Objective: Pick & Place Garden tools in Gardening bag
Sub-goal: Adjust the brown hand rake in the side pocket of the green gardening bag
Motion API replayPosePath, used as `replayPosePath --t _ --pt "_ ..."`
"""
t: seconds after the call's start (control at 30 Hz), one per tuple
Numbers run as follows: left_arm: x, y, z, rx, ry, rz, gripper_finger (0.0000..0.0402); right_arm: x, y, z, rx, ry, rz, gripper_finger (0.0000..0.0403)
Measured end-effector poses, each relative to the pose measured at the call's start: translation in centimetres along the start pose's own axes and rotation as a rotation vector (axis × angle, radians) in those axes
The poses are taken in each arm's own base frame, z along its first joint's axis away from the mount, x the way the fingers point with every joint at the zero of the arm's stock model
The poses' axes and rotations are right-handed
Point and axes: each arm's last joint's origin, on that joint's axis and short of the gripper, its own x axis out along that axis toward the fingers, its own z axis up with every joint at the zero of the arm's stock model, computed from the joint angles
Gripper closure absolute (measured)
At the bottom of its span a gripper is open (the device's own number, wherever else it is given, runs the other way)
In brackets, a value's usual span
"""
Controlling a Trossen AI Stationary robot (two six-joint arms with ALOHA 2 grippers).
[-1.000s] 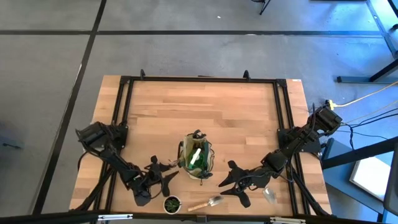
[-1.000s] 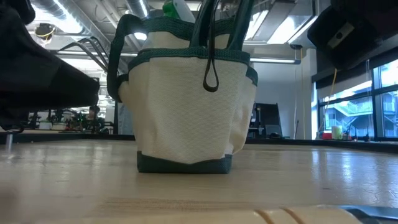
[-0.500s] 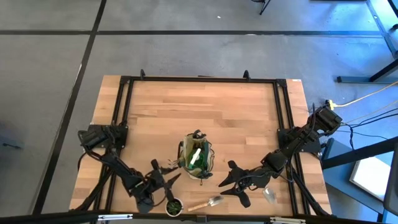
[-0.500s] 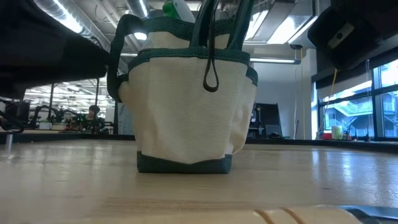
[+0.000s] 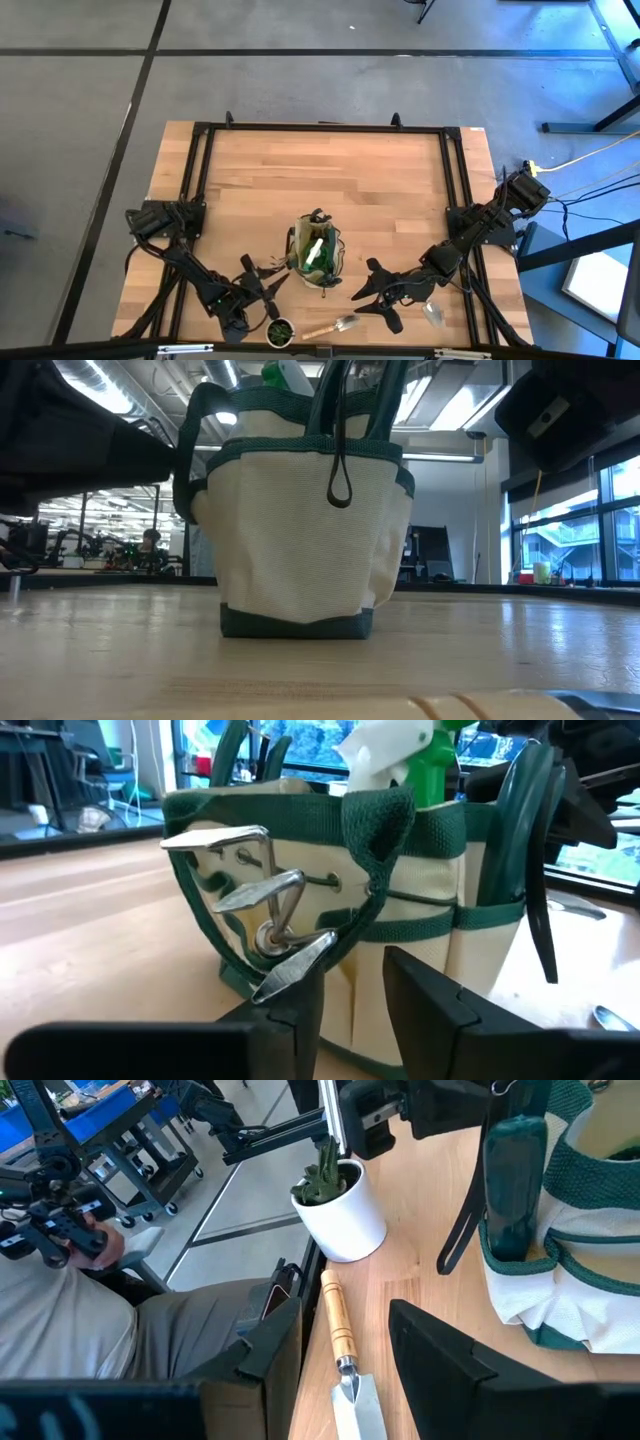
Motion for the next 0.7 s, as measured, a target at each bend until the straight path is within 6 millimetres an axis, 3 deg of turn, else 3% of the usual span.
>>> replayPosePath --t 0.7 --pt "0.31 0.17 0.23 0.023 -0.062 0.059 0.0304 0.00 0.00 0.00 0.000 0.000 0.000 0.0247"
